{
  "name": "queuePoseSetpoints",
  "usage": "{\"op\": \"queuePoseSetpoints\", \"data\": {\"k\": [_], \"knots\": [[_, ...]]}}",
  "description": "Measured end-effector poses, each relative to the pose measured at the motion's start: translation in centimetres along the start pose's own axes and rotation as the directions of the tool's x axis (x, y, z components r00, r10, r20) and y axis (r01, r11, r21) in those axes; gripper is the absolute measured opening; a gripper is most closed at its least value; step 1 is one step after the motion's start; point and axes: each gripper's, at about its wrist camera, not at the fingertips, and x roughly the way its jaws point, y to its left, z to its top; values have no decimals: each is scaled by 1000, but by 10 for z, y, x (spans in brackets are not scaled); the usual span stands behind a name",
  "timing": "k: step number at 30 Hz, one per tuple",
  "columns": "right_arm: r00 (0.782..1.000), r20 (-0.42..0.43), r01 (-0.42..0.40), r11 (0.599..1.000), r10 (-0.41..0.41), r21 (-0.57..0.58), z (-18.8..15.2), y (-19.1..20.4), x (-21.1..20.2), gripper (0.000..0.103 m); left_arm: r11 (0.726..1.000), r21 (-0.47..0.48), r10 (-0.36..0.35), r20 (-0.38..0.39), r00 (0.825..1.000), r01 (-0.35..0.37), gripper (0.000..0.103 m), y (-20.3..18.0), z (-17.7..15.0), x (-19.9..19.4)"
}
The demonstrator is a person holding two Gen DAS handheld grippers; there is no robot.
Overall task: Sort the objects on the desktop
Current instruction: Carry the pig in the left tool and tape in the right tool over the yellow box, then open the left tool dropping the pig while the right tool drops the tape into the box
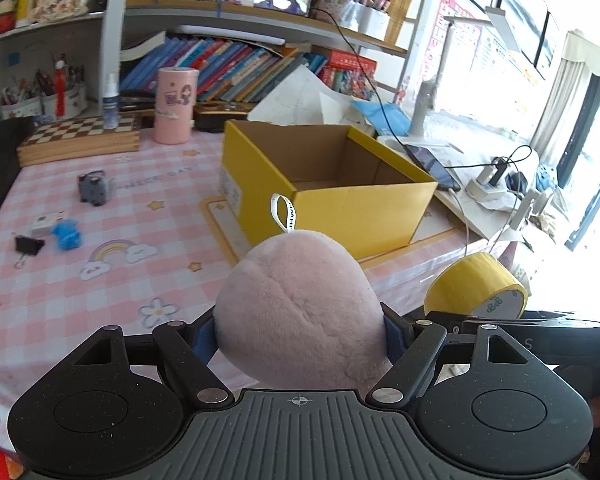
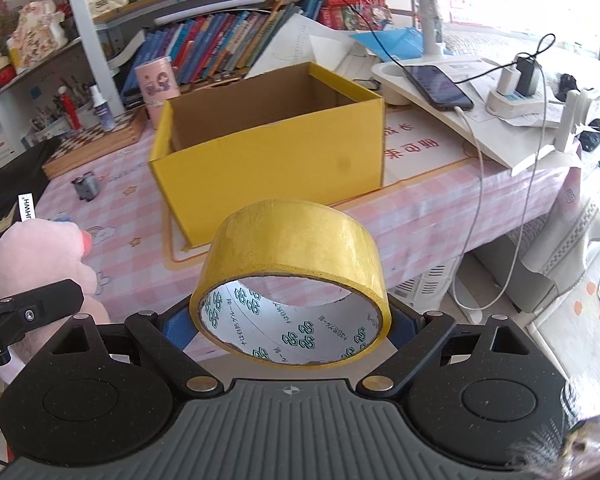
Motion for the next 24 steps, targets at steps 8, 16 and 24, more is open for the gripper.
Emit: {"op": "queuePoseSetpoints", "data": {"k": [8, 16, 24], "knots": [[1000, -14, 22, 999, -21, 36, 13, -31, 14, 91, 998, 52, -24, -14, 1000, 24, 79, -25, 13, 26], [998, 64, 20, 1000, -20, 0, 48, -49, 22, 91, 994, 112, -21, 52, 998, 15, 79, -51, 45, 46], [978, 204, -30, 997, 43, -66, 108, -65, 32, 91, 993, 112, 22, 144, 989, -38, 79, -61, 91, 72]]}}
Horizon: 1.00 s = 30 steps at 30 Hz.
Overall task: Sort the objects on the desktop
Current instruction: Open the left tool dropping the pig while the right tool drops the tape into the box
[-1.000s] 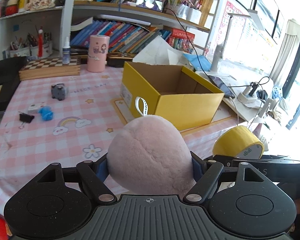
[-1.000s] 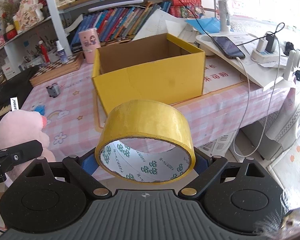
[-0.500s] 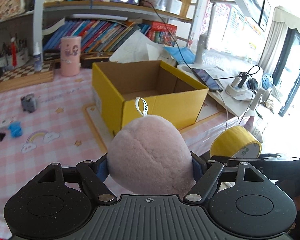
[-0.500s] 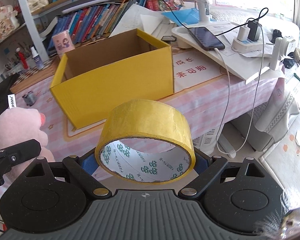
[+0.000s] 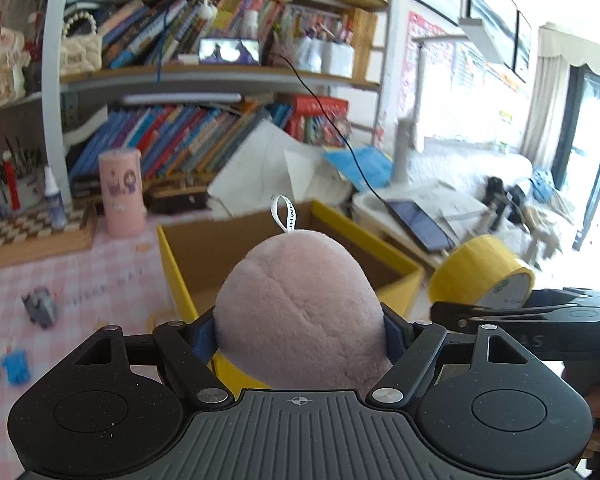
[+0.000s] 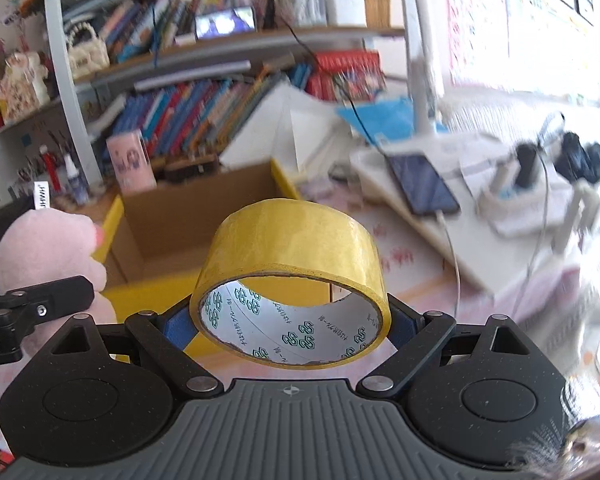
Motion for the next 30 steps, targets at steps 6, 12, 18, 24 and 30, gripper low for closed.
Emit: {"op": "queuePoseSetpoints", "data": {"k": [6, 12, 18, 24, 30], "knots": [[997, 56, -45, 999, 47, -27, 41, -14, 25, 91, 998, -21, 63, 16, 998, -62, 79, 7, 25, 33], [992, 93, -75, 992, 85, -100, 76, -16, 57, 91, 996, 29, 92, -69, 993, -90, 79, 2, 35, 82], [989, 70, -118, 983, 129, -143, 100, -11, 93, 91, 993, 32, 118, -125, 985, -115, 79, 0, 33, 120], [985, -15, -173, 970, 173, -172, 116, -5, 135, 91, 990, 41, 143, -216, 966, -137, 79, -1, 22, 144], [964, -144, -253, 940, 224, -228, 119, 10, 173, 91, 988, 34, 156, -262, 952, -153, 79, 0, 16, 153]]}}
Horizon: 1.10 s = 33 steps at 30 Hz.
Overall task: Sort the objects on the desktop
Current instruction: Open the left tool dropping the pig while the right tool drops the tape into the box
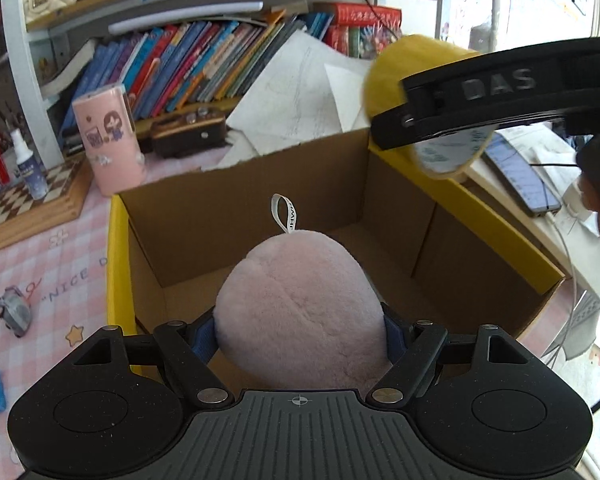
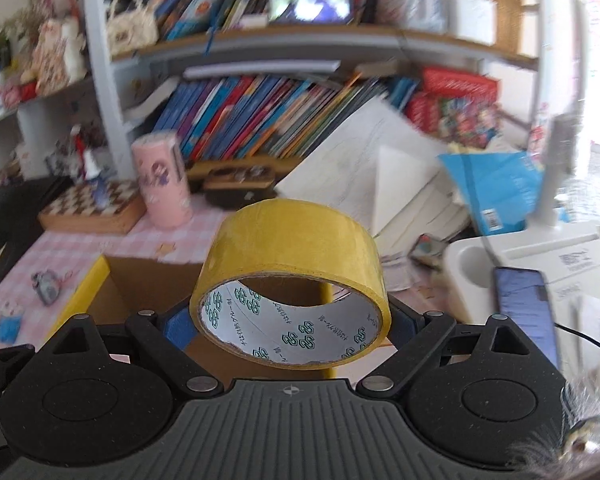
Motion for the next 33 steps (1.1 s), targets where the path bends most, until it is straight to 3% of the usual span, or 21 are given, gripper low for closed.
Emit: {"op": "queuePoseSetpoints", "data": {"k": [9, 19, 24, 33], "knots": [[981, -174, -107, 988, 87, -108, 1, 25, 54, 91, 1000, 2, 30, -17, 999, -30, 83, -4, 2, 5], [949, -307, -130, 980, 77, -154, 9, 35, 96, 91, 996, -1, 90, 12, 996, -90, 90, -3, 2, -4], [945, -319, -134, 973, 68, -188, 9, 45, 107, 92, 995, -12, 104, 32, 994, -103, 91, 1, 2, -12], [969, -239, -102, 979, 58, -176, 14, 47, 100, 97, 992, -43, 118, 74, 990, -115, 91, 11, 4, -28]]}}
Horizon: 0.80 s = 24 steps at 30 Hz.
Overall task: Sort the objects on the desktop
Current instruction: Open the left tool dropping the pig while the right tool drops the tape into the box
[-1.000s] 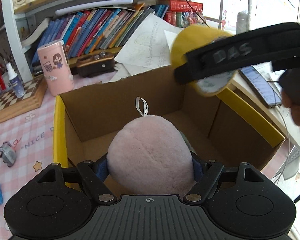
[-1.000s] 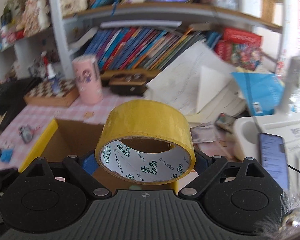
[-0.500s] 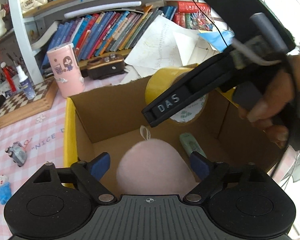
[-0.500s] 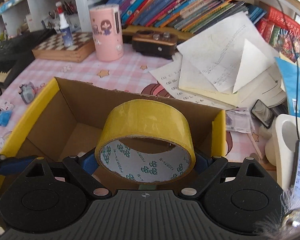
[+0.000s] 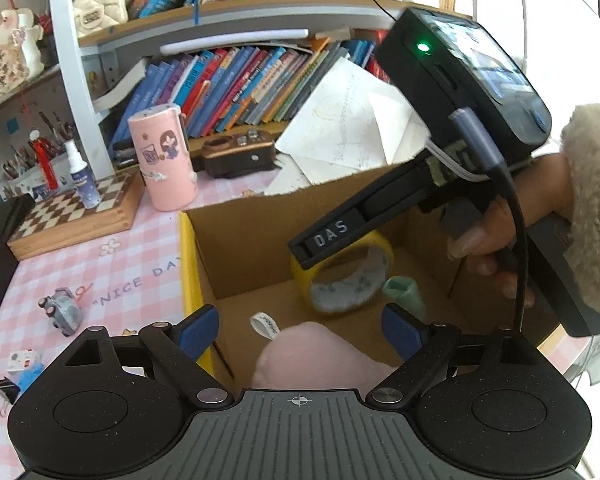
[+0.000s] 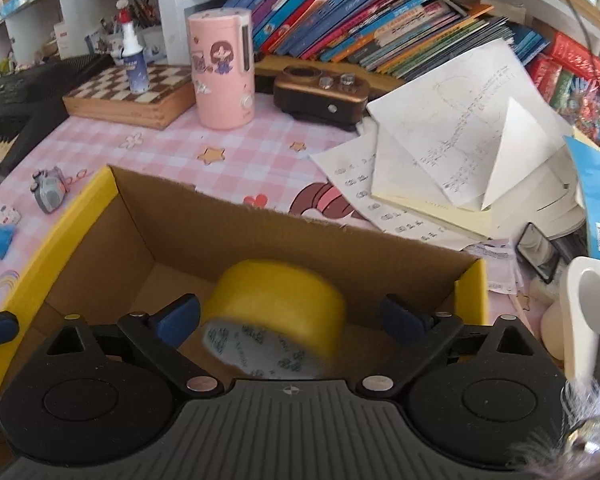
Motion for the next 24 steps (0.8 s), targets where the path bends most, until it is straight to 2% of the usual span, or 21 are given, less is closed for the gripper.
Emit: {"op": "queuePoseSetpoints", "data": {"k": [6, 10, 18, 24], "knots": [[996, 85, 32, 998, -36, 49, 2, -7, -32, 98, 1000, -25, -10, 43, 999, 11, 91, 6, 3, -15], [985, 154, 61, 995, -73, 81, -1, -9, -61, 98, 999, -48, -3, 79, 997, 7, 91, 14, 3, -33], [944, 288, 124, 981, -164, 150, -33, 1, -127, 98, 995, -101, 22, 142, 990, -8, 92, 36, -7, -71], [908, 336, 172, 955, -248, 241, -71, 15, -168, 98, 992, -123, 28, 164, 986, -8, 92, 53, -24, -95]]}}
